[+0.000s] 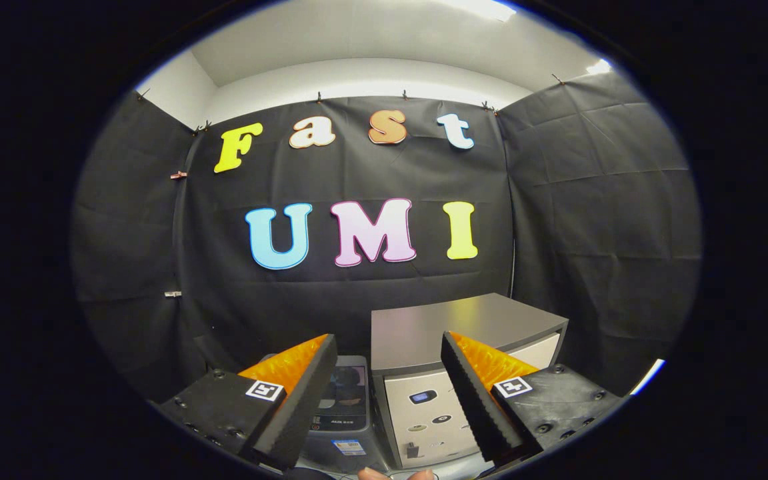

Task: Put the clothes into the washing machine and then close the washing machine lid.

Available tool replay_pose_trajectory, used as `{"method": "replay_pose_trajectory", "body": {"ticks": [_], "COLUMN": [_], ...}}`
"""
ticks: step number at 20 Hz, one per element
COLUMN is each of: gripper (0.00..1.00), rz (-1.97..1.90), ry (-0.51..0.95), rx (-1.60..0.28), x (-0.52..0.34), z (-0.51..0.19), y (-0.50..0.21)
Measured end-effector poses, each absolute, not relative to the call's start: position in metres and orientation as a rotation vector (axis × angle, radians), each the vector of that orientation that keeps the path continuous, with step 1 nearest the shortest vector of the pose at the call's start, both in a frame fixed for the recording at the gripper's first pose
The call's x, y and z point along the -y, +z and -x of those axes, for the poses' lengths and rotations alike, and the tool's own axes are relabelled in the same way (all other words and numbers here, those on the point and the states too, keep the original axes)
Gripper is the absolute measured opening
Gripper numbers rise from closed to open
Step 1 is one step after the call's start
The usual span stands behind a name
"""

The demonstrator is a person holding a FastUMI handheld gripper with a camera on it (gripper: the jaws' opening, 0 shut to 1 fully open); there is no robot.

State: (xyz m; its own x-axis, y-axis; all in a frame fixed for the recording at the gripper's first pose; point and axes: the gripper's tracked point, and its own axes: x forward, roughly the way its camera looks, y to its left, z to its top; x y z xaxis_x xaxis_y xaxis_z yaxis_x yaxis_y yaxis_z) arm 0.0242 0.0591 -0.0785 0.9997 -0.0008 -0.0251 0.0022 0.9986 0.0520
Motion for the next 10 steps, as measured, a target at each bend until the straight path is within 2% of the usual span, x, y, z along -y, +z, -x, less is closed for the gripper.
{"method": "replay_pose_trajectory", "body": {"ticks": [10], "gripper": [0.99], "rz": [-0.053], "ry": [0.027], "rx": [-0.030], "x": [-0.071], "z": [-0.025], "y": [-0.081]}}
